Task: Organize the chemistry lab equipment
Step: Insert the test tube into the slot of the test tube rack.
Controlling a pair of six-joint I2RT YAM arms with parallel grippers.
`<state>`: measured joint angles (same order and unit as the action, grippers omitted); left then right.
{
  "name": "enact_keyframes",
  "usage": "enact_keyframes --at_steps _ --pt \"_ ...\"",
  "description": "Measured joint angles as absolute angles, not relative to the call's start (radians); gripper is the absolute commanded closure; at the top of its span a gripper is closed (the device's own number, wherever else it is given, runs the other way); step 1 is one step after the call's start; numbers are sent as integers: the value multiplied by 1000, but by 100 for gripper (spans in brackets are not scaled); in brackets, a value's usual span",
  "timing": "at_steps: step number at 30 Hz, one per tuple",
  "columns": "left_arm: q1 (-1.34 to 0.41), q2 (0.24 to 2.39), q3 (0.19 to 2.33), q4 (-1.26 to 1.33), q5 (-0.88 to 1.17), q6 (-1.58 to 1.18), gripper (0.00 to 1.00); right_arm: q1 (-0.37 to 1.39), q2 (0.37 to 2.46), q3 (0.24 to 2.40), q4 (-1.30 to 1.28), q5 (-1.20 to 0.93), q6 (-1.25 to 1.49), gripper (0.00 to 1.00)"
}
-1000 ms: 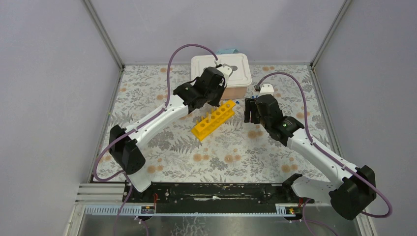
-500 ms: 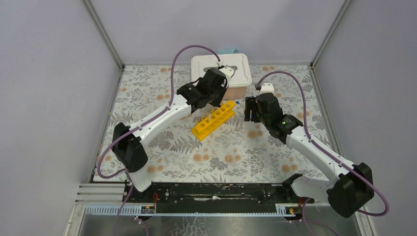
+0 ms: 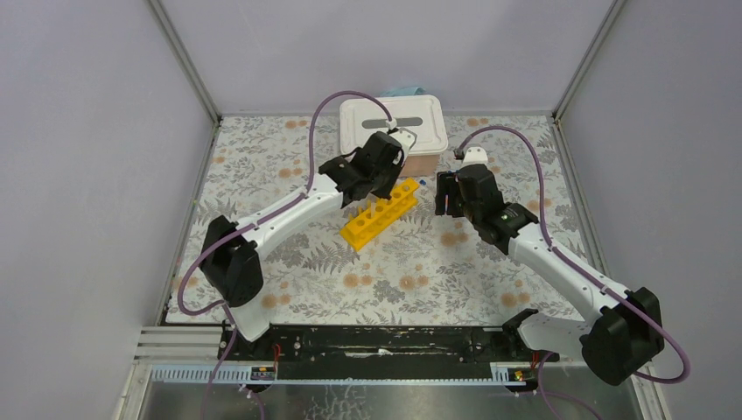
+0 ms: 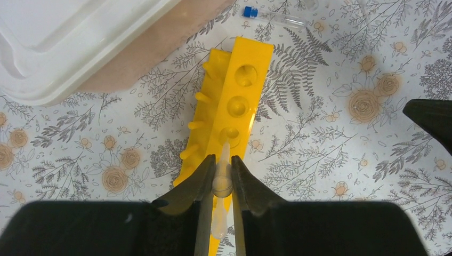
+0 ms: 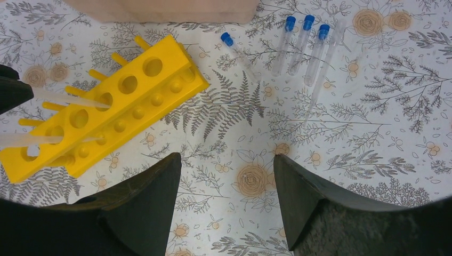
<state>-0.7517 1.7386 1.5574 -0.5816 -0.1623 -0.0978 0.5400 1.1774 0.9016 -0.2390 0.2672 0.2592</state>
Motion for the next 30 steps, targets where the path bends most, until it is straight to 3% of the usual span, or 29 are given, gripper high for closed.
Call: enact_keyframes --at_steps 30 --pt "-752 1740 1461 -475 -163 -103 76 525 1195 892 -228 241 258 29"
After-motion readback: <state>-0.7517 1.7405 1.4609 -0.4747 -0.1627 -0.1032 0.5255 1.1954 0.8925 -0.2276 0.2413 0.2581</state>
